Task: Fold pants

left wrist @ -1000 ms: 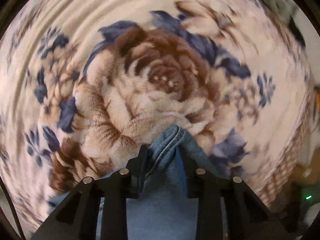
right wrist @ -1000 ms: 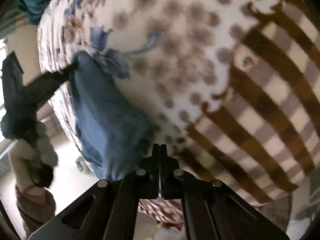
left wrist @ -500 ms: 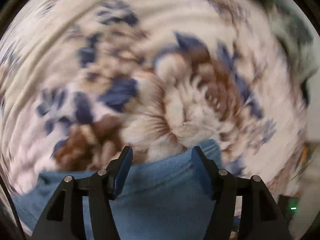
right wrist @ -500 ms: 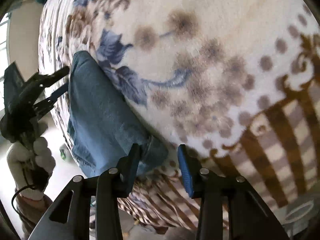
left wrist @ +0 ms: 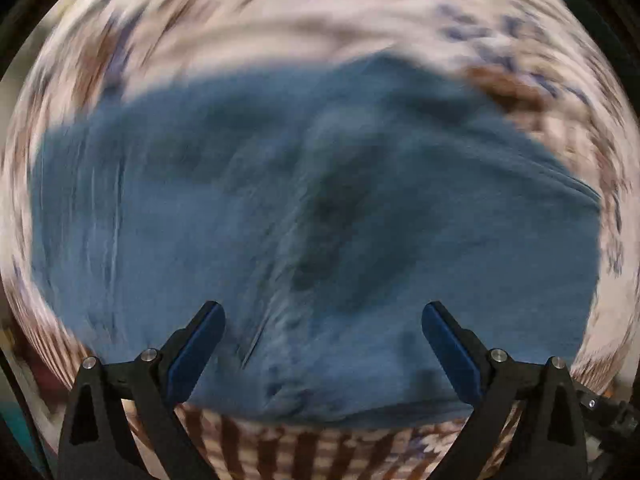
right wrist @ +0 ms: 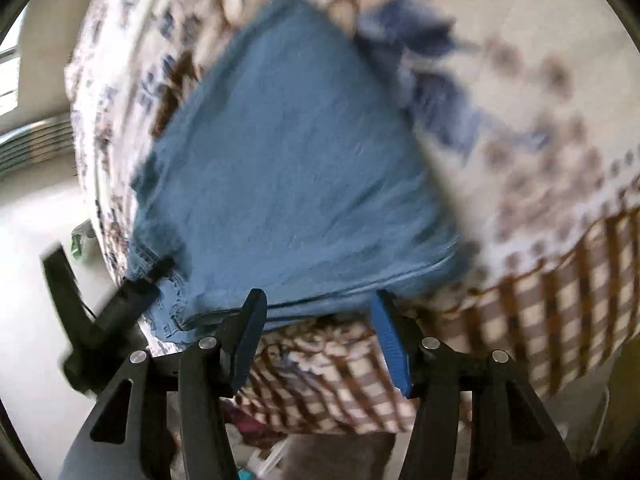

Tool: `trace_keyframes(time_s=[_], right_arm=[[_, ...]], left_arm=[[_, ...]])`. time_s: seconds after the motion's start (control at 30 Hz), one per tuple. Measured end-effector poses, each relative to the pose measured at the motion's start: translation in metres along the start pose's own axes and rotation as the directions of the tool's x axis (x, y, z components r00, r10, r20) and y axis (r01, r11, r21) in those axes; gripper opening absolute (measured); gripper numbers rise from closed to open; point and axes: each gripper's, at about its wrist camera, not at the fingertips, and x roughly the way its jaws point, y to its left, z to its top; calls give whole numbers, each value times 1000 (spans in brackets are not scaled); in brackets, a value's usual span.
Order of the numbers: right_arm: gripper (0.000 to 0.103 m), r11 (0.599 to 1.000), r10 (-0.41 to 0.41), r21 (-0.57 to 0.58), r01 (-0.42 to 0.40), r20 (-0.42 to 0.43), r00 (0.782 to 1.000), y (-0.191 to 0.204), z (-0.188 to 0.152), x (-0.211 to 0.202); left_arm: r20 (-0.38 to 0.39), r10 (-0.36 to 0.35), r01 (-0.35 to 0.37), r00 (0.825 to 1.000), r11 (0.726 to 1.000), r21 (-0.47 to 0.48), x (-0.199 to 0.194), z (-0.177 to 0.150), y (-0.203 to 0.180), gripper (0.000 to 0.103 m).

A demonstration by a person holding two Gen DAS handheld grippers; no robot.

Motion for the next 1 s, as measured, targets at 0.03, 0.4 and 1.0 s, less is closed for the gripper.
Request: trace_keyframes(time_s=[0.03,0.4,1.0], right_arm=[[57,999,-30,-39,31,23,999,11,-4,2],[57,976,-205,-70,208,43,978,39,-15,28],[87,811,-456,-261,523,277,846,154,-20,71]], left_arm=[[-5,-44,44,999,997,-63,2,-4,13,101],[18,-139,138,990,989,60,9,-11,34,26],[372,-285,465,884,623,-629,-19,-57,301,103]])
